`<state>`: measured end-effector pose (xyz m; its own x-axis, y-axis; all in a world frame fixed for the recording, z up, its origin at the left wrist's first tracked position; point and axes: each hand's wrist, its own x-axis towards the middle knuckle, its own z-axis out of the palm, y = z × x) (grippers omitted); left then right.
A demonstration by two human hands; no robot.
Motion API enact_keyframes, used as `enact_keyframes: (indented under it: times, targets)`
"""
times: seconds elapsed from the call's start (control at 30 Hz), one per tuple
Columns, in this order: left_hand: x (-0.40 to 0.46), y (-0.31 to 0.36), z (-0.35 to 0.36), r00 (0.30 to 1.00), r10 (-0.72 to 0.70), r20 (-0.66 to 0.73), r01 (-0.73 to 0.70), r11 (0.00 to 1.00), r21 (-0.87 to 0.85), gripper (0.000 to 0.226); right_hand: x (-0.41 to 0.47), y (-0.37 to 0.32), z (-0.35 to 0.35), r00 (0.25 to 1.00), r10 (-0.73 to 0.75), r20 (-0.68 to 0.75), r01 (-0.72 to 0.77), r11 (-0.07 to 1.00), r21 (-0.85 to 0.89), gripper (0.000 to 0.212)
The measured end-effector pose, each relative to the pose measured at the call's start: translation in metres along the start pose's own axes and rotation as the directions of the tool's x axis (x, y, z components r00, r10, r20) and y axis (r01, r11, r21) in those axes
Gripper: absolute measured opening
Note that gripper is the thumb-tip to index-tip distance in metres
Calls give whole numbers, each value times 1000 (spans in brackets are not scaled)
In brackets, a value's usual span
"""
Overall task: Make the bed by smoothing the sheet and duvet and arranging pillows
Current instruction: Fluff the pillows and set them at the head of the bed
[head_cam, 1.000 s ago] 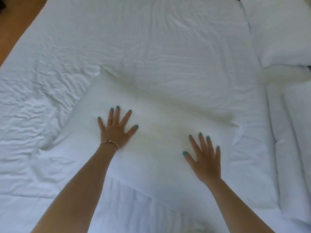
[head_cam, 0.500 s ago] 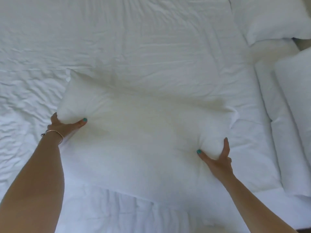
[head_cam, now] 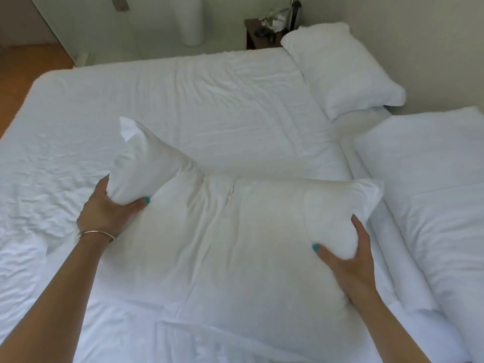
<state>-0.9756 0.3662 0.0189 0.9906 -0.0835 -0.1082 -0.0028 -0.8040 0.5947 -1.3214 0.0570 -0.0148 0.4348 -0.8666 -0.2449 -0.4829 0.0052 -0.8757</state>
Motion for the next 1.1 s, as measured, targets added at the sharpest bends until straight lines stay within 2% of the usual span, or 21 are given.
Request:
enact_keyframes:
  times: [0.13, 0.27, 0.43, 0.57, 0.67, 0.73, 0.8, 0.87, 0.93, 1.0, 1.1]
  targets:
    - [-16, 115, 16, 978, 205, 27, -201, 974, -102, 102, 11, -10, -78, 984, -37, -173, 52, 995, 82, 96]
    - [-36, 250, 55, 899, 428, 89, -408, 895, -182, 104, 28, -17, -173, 939, -40, -341, 102, 981, 165, 93]
    - [-86, 439, 137, 733, 660, 165, -623, 748, -229, 100, 62, -8, -302, 832, -8, -555, 130, 975, 180, 91]
    - [-131, 586, 216, 558, 795, 237, -757, 605, -248, 98, 93, 19, -386, 726, 71, -684, 123, 965, 230, 91]
    - [-164, 681, 271, 444, 855, 270, -834, 504, -223, 92, 111, 50, -432, 652, 145, -744, 107, 954, 280, 89]
    - [-178, 727, 312, 412, 859, 304, -842, 486, -234, 90, 126, 76, -454, 604, 212, -768, 85, 942, 326, 87]
    - [-186, 755, 364, 437, 824, 360, -828, 525, -196, 94, 141, 105, -462, 584, 330, -742, -29, 921, 388, 87]
    - [-193, 761, 424, 516, 717, 468, -822, 568, 37, 91, 156, 136, -463, 583, 495, -644, -227, 861, 456, 88]
    - [-198, 748, 477, 600, 562, 569, -778, 576, 250, 74, 168, 155, -468, 575, 607, -548, -376, 791, 482, 86]
    - [-202, 729, 506, 672, 458, 581, -712, 615, 339, 60, 180, 158, -475, 590, 630, -505, -426, 774, 468, 84]
    - [-200, 721, 515, 715, 479, 509, -691, 591, 416, 51, 189, 156, -481, 603, 624, -497, -436, 780, 449, 84]
